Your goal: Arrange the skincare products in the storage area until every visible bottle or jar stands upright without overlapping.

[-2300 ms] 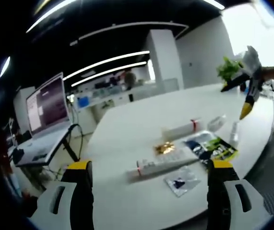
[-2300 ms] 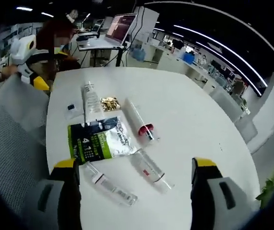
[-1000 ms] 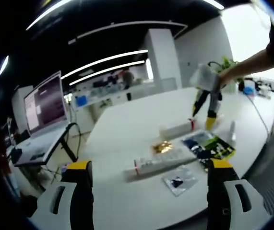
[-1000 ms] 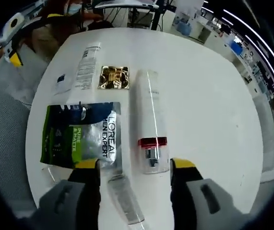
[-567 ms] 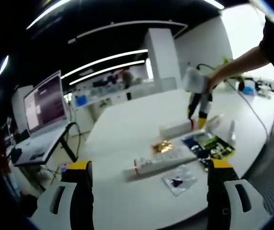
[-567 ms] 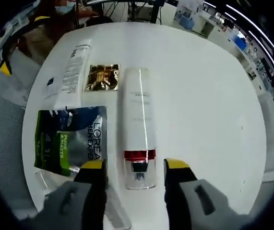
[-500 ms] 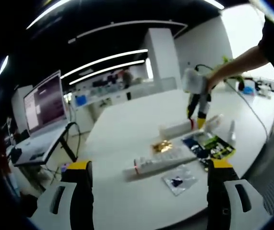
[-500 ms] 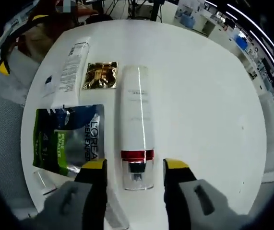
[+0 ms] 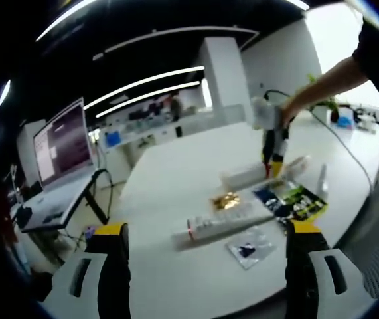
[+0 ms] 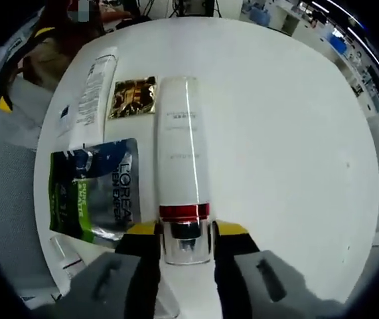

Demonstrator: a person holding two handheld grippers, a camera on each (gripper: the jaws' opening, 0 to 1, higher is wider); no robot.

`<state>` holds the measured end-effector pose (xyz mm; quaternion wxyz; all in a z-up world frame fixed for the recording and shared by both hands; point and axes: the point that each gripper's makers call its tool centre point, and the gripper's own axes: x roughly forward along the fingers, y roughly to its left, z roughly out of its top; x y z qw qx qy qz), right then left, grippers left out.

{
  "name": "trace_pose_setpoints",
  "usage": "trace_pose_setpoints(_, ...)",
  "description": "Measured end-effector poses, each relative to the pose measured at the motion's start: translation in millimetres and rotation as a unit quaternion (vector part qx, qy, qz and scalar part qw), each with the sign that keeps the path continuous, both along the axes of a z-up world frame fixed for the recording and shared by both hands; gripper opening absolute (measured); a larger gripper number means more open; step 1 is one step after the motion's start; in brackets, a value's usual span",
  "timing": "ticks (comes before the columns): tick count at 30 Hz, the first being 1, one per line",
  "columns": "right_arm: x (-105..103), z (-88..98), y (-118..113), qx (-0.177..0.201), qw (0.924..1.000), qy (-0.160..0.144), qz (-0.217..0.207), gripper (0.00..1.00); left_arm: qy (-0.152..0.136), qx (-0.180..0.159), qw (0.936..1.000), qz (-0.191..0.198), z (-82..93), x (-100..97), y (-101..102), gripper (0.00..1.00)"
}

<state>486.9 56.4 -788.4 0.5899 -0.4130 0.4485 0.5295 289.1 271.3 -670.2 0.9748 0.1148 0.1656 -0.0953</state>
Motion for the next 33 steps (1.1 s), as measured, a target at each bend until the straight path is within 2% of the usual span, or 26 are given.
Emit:
trace_pose_setpoints(10, -3.4, 1.1, -1.4, -0.014, 0.9998, -0.009, 0.006, 0.27, 0.003, 0.007, 1.0000, -0.001, -0.7, 0.0, -0.5, 0.97)
trace_pose_setpoints(16, -5.0, 10.2, -1.7, -0.003, 0.9998, -0.017, 0.010, 0.26, 0.005, 0.006, 1.0000, -0.004, -0.9, -0.1, -1.8, 0.97)
trace_pose_setpoints(21, -8.3, 13.9, -2.4, -0.010, 0.9996, -0.025, 0.006, 0.26, 0.013, 0.015, 0.9997, -0.015, -3.5, -1.0, -5.3, 0.97)
trace_pose_setpoints(30, -14.6, 23.5, -7.2, -0.021, 0.9988, -0.039, 0.019, 0.26, 0.053, 0.036, 0.9967, -0.051, -13.6, -4.2, -13.8, 0.97)
trace_pose_setpoints(33, -17.7, 25.5, -10.6, -0.032, 0.9982, -0.044, 0.027, 0.26, 0.061, 0.061, 0.9942, -0.065, -13.4, -2.8, -15.4, 0.96)
